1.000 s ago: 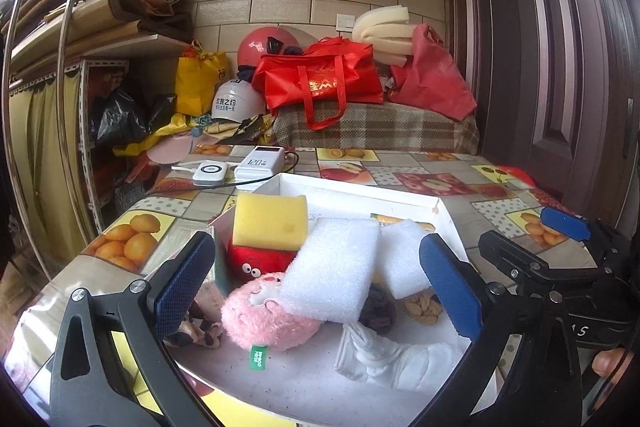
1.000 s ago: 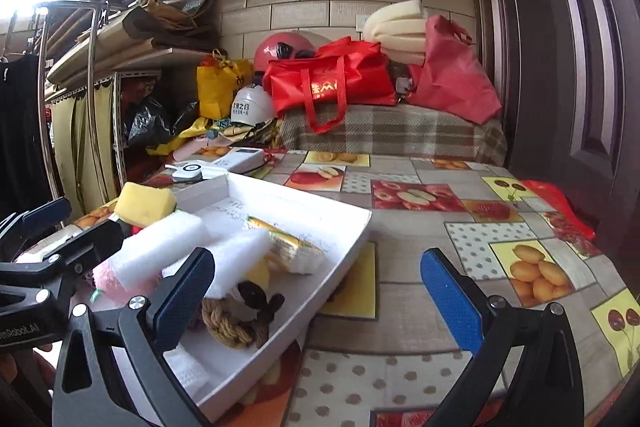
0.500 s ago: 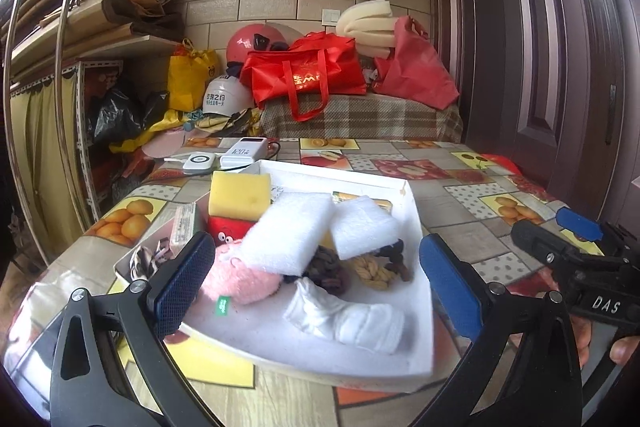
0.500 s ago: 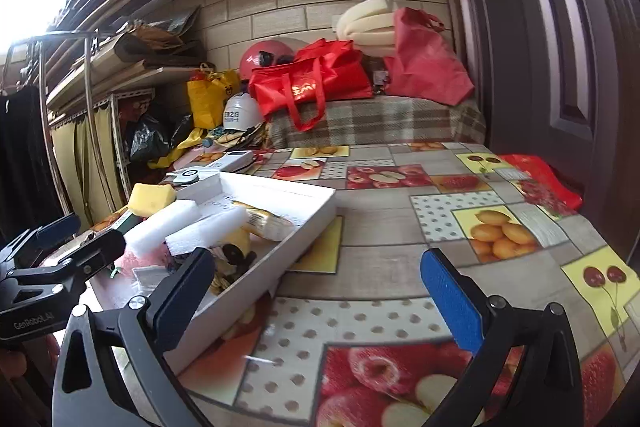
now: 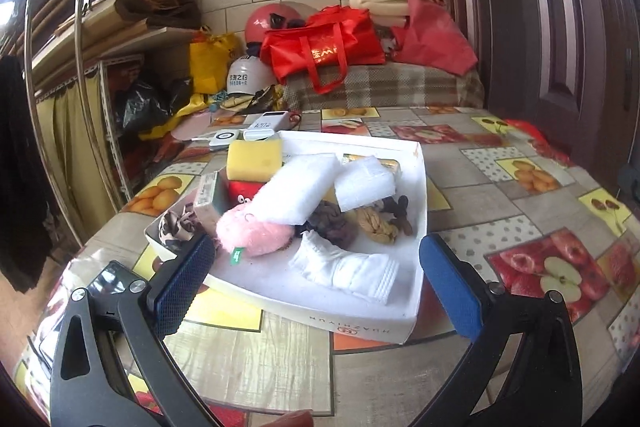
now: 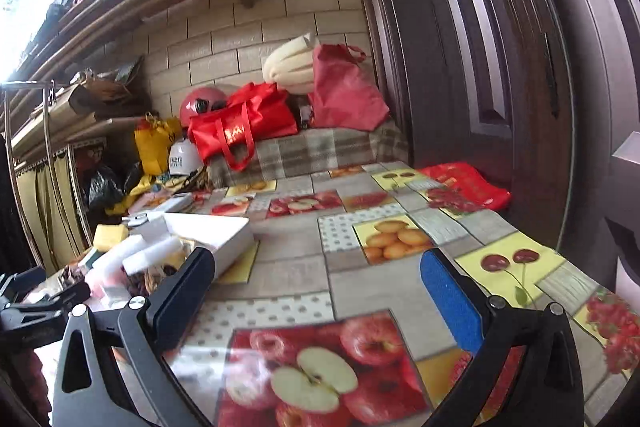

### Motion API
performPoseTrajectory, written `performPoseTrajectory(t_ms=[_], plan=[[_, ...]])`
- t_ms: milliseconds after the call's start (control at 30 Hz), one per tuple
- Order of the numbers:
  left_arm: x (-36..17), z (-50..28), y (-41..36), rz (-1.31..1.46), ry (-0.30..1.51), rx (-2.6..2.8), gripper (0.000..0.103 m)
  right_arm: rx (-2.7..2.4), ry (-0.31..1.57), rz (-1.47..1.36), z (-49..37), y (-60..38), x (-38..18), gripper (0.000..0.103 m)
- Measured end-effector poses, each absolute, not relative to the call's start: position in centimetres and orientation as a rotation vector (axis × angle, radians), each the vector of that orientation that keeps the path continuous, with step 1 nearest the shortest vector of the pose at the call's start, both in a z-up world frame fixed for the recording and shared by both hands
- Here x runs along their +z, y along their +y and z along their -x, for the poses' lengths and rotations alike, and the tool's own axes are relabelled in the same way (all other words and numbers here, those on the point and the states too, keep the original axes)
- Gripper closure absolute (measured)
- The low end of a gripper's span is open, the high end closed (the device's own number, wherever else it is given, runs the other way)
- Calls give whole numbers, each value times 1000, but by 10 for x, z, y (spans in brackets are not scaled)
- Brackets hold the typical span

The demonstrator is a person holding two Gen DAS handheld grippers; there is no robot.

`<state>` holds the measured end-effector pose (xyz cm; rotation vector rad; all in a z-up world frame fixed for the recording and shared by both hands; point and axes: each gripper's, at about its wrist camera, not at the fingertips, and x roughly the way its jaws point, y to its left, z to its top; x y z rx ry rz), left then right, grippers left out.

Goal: Organize soft objects

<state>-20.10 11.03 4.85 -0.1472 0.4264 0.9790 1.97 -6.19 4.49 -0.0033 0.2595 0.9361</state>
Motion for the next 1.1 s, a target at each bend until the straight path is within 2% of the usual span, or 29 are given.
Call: performPoseTrajectory(t_ms=[467, 1100], plan=[[47, 207, 113, 191, 438, 1026, 0, 908, 238, 129, -4, -53, 40, 0], [52, 205, 100, 128, 410, 956, 0, 897, 217, 116, -1, -57, 40, 0]])
